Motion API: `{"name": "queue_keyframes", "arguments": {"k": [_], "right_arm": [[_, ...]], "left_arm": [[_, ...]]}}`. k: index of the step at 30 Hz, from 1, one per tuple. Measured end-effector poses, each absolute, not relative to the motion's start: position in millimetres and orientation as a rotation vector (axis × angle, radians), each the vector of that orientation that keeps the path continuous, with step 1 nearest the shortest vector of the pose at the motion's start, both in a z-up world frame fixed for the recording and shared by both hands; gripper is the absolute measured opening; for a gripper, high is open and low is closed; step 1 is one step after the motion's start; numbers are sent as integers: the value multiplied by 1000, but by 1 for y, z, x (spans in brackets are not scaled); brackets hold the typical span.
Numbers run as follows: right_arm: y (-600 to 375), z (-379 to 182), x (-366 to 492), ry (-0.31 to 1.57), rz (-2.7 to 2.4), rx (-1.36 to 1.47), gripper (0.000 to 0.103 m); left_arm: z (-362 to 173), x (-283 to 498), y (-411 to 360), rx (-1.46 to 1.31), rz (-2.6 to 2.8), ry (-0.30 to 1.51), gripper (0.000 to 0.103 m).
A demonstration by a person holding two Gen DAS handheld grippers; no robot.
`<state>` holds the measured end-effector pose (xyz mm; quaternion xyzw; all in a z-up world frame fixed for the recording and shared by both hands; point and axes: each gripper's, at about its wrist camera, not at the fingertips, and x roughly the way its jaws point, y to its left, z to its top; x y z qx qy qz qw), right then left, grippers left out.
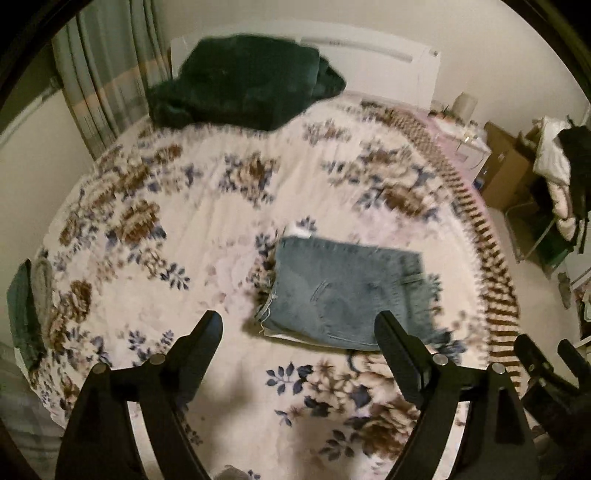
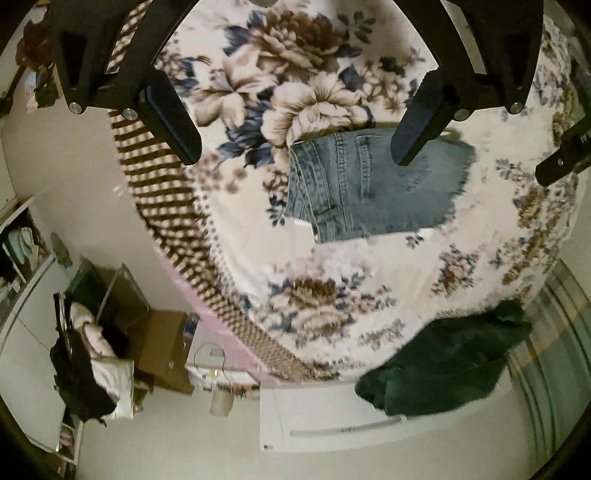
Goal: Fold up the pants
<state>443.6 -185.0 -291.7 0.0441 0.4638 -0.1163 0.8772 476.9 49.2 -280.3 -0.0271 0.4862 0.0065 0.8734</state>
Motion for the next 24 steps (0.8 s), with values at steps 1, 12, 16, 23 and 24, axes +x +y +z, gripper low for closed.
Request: {"name": "queue_keyframes", "arguments": {"k": [1,12,16,23,24], "right_arm": [[-183,-275,433,956,-238,88,103],[-177,-113,309,820,-176,72,103],[-171,-72,267,786,-151,56,103],[-167,-15,205,738,-132,28,103],[-166,-9,198,736,-133,23,103]], "left_arm": [[-265,469,47,-48,13,1000,84],[-139,357,35,-20,-2,886,84],[-111,321,33,-20,3,854,84],[-80,276,33,-43,4,819,84],[-78,272,33,-40,0,818,85]]}}
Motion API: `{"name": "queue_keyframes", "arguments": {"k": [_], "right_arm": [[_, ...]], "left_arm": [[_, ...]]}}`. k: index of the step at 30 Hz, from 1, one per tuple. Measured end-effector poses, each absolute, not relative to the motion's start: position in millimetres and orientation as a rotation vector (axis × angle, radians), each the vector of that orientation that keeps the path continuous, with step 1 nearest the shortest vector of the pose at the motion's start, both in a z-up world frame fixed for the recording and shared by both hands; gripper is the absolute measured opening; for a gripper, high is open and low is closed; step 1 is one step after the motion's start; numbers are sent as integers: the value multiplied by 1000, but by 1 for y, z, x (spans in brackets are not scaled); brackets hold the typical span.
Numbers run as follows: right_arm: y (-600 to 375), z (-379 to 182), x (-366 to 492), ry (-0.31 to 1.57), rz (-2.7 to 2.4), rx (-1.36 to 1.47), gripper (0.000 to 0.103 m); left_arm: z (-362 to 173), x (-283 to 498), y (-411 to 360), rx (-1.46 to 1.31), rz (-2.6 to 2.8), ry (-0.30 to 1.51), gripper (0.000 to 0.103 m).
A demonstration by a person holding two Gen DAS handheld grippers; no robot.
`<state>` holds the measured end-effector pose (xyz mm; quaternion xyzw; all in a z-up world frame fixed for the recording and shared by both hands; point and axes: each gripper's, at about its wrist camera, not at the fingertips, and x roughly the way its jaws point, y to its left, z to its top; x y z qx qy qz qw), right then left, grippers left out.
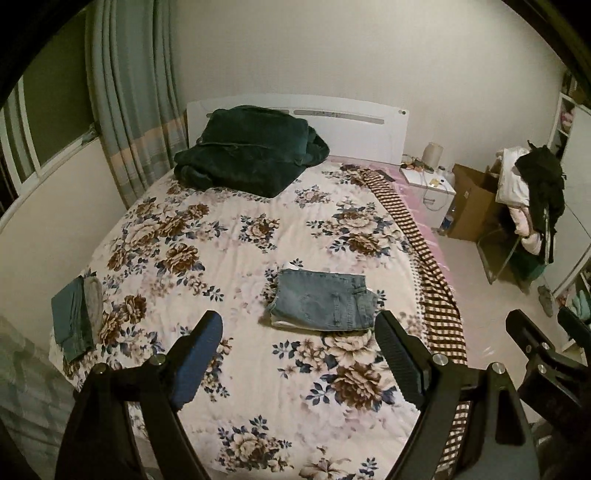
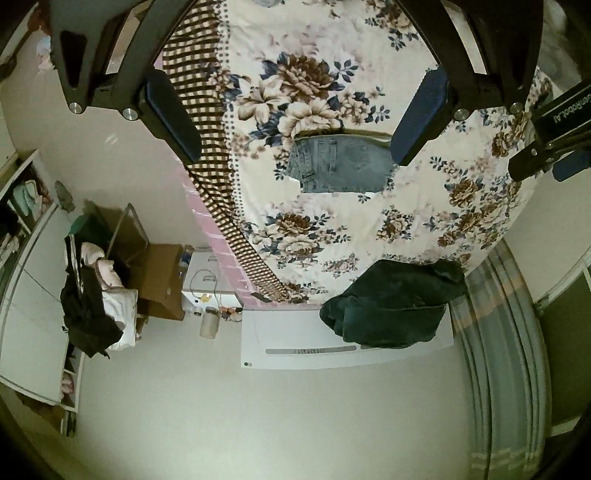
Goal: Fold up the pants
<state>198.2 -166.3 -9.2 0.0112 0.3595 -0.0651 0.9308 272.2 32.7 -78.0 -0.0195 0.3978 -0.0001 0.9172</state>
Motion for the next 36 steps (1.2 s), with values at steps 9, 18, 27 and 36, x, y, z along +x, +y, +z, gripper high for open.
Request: {"name": "queue_keyframes", "arguments": {"k": [9,18,27,36], "right_arm": [[-156,13,174,742,-165,23,103],[-150,11,175,749,-181,30,103],[-141,11,167,756,-165,39,103],[-133,15,159,753,-154,44,103]], "left_arm": [[-71,259,34,-3,-33,816,101],[-66,247,43,10,-16,794,101],[-63,244,50,10,-15,789,101],[-60,233,55,7,-1,786,101]]}}
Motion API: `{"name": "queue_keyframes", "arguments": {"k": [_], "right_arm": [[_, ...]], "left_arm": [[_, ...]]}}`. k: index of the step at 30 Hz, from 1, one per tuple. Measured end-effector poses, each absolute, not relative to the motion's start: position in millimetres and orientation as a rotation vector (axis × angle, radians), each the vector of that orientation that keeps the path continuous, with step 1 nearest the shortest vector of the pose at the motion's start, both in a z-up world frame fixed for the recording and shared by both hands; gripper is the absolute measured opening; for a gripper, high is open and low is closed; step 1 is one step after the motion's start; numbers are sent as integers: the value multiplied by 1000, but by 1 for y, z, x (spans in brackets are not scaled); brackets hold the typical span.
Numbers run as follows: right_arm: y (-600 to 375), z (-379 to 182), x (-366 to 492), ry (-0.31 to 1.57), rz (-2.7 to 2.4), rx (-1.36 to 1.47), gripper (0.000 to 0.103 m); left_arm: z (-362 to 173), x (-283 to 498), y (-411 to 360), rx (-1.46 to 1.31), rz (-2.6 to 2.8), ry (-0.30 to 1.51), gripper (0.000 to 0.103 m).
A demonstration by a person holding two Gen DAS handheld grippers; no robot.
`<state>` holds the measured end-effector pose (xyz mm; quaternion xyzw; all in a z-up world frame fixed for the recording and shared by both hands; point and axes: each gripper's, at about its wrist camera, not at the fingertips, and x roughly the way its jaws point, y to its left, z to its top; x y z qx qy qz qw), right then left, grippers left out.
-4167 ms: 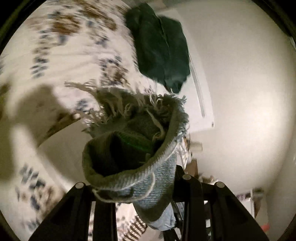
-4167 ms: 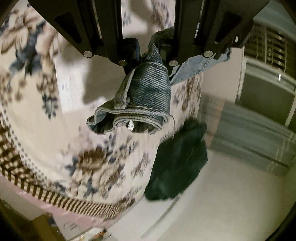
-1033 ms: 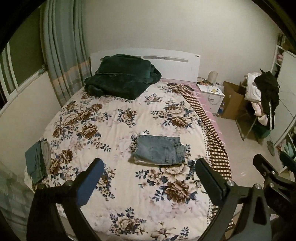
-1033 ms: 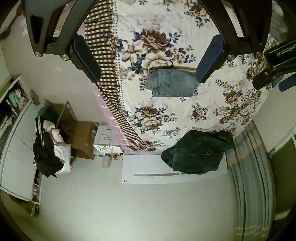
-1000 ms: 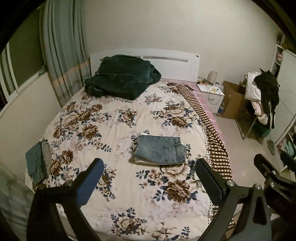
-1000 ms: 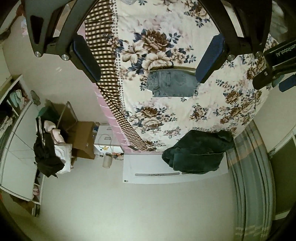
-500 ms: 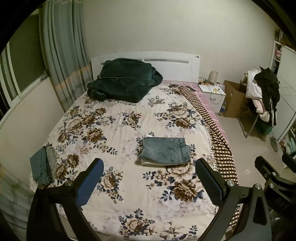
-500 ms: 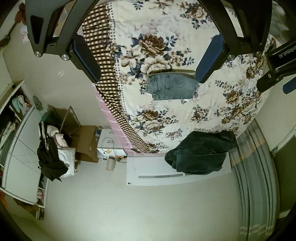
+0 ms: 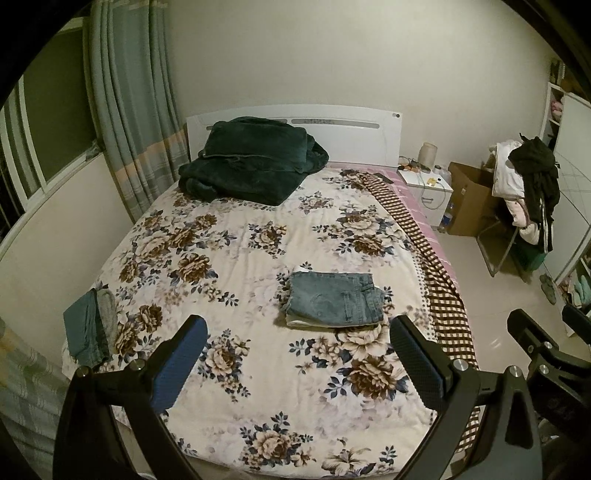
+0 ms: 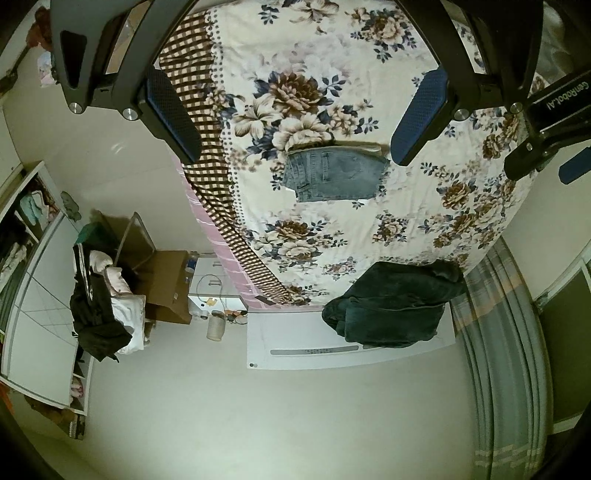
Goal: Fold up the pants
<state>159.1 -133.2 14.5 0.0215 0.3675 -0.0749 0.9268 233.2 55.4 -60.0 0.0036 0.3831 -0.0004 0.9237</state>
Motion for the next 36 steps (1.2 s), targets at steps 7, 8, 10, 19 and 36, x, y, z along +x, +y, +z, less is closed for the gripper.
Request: {"name": "queue_keyframes", "arguments": {"k": [7,8,10,19,36], "right_arm": [[-128,19,159,759,-142,54,103],[-128,19,158,759,-140,54,103],[-127,19,158,757,-138,53,103],[-127,19,155,758,-131,64,103],[-123,17,157,755,-127,71,103]], "left_arm": [[-58,225,61,0,16,790,101],[-57,224,61,-1,19,790,101],[-56,223,62,-3,22,791,101],[-57,223,63,-3,21,790,101],[-55,222,63,-6,21,788,101]]}}
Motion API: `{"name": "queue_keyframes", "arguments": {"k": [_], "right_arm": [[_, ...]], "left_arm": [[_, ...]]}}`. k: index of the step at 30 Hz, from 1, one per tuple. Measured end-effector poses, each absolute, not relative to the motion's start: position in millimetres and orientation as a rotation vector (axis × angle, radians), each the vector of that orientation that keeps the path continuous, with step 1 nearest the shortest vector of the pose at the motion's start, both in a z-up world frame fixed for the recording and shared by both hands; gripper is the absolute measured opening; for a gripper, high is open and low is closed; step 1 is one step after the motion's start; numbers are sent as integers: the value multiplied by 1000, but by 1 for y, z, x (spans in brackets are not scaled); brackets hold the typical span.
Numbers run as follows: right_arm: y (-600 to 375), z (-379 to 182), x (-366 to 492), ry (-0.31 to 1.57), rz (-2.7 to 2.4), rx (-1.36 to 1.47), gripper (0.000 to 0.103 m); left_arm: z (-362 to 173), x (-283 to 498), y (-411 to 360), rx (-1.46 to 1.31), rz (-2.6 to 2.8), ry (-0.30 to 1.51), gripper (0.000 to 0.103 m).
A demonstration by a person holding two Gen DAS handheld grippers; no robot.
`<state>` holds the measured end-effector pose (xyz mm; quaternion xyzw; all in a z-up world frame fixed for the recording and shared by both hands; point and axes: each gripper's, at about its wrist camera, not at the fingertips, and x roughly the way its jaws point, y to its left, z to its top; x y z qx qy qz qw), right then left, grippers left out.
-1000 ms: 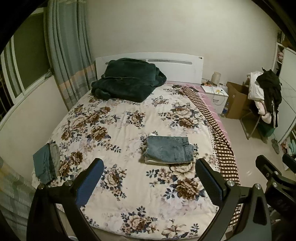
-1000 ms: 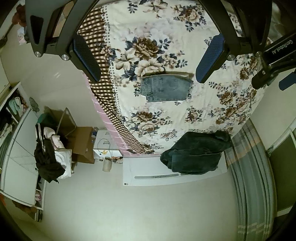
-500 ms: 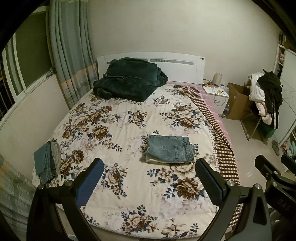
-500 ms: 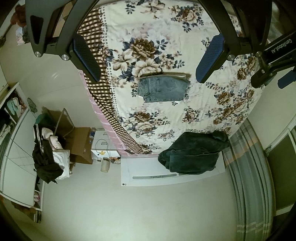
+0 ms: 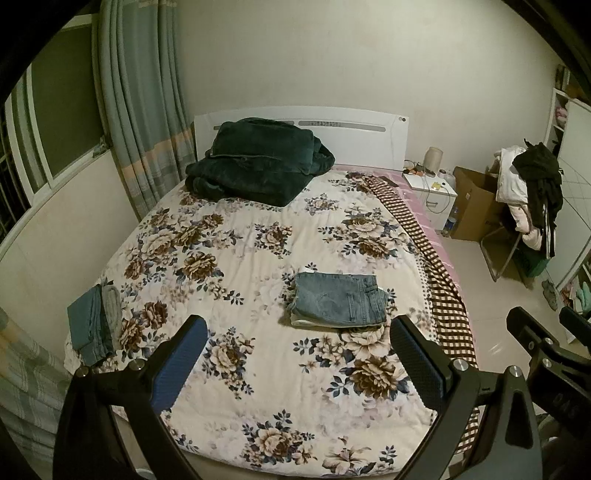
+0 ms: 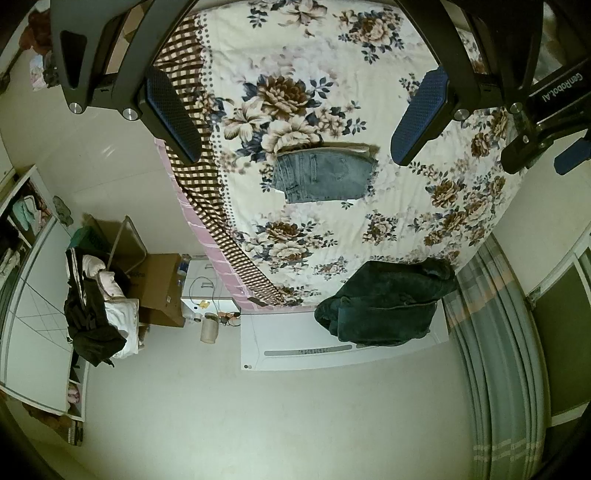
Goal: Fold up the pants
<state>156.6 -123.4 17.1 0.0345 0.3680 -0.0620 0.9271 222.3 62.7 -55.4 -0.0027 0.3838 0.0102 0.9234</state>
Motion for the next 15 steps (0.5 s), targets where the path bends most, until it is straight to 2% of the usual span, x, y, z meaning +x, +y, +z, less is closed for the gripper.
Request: {"name": "queue_keyframes", "arguments": {"k": [15], "right_arm": [[-125,17,156,755,-125,72,103]], "left_arm": [[-52,223,61,0,24,781,101]]}}
